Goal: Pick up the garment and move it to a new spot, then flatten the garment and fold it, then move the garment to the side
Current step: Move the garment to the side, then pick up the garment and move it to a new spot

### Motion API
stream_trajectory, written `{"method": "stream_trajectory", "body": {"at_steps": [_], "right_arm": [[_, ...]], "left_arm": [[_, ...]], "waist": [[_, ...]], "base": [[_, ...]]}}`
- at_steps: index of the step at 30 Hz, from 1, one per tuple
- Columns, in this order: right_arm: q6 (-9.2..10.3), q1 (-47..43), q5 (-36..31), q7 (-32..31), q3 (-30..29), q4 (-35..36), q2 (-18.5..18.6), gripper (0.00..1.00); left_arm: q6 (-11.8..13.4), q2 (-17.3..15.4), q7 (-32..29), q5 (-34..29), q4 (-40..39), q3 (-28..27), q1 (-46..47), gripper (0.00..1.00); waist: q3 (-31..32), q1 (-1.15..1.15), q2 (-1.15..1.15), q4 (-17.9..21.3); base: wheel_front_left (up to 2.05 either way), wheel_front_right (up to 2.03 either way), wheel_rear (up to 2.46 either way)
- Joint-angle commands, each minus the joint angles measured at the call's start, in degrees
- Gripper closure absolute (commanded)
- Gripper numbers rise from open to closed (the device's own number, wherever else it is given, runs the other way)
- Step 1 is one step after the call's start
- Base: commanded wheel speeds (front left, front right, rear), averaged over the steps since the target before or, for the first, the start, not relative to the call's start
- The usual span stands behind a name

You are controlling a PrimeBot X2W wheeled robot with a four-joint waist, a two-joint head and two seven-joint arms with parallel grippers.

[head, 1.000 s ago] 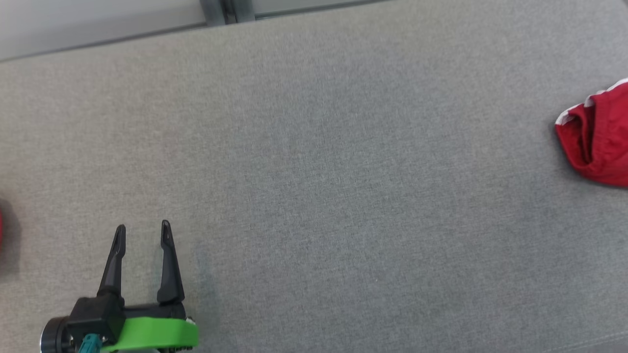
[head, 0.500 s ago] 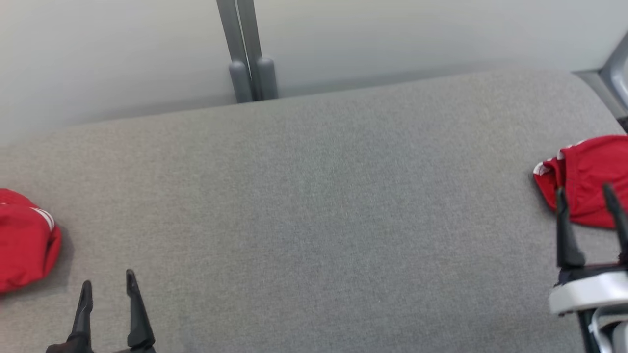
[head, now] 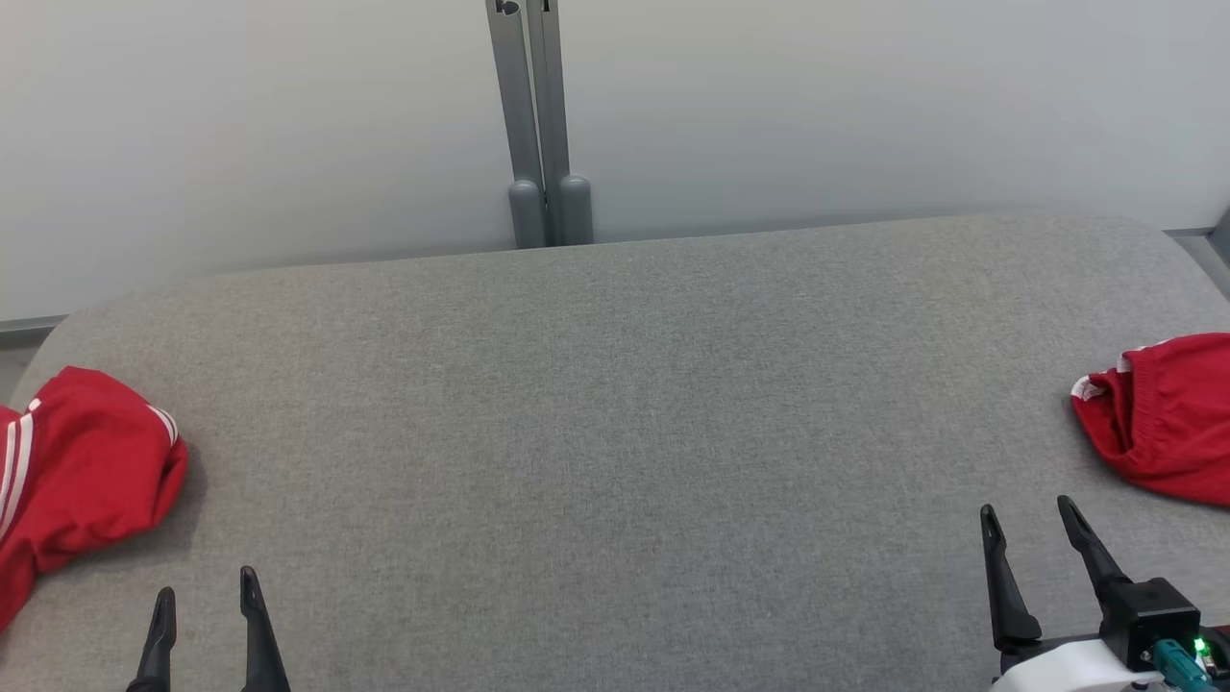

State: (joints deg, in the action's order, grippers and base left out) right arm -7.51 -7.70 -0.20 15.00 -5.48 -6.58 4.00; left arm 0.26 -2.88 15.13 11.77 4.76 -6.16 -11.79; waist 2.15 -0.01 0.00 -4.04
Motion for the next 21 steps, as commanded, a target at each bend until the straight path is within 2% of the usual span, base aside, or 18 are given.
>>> {"method": "stream_trajectory", "body": {"at_steps": [1, 9, 13, 15, 21], "right_arm": [[0.03, -0.65, -0.18, 0.23, 0.1, -0.21, -0.26, 0.0], [0.03, -0.96, -0.05, 0.24, 0.4, -0.46, -0.93, 0.0], [0.03, -1.35, 0.06, 0.22, 0.14, -0.33, -1.03, 0.0], [0.03, -1.49, 0.69, 0.21, 0.0, -0.09, -1.06, 0.0], [0.03, -2.33, 3.13, 0.21, 1.63, 0.02, -1.09, 0.0]], "left_arm": [[-0.29, -0.09, 0.01, -0.27, 0.25, -0.35, 0.27, 0.0], [-0.65, -0.09, 0.01, -0.38, 0.19, -0.8, 0.57, 0.0], [-0.69, -0.09, 0.01, -0.86, -0.15, -0.56, 1.05, 0.0], [-0.85, -0.09, 0.01, -1.18, -0.13, -0.64, 1.19, 0.0], [-0.86, -0.09, 0.01, -1.79, -0.24, -0.36, 0.78, 0.0]], "waist": [[0.05, 0.01, 0.0, -0.21], [-0.15, 0.01, 0.0, -0.43], [-0.35, 0.01, 0.0, -1.99], [-0.28, 0.01, 0.0, -3.62], [0.23, 0.01, 0.0, -11.81]], "base": [[0.0, 0.0, 0.0], [0.0, 0.0, 0.0], [0.0, 0.0, 0.0], [0.0, 0.0, 0.0], [0.0, 0.0, 0.0]]}}
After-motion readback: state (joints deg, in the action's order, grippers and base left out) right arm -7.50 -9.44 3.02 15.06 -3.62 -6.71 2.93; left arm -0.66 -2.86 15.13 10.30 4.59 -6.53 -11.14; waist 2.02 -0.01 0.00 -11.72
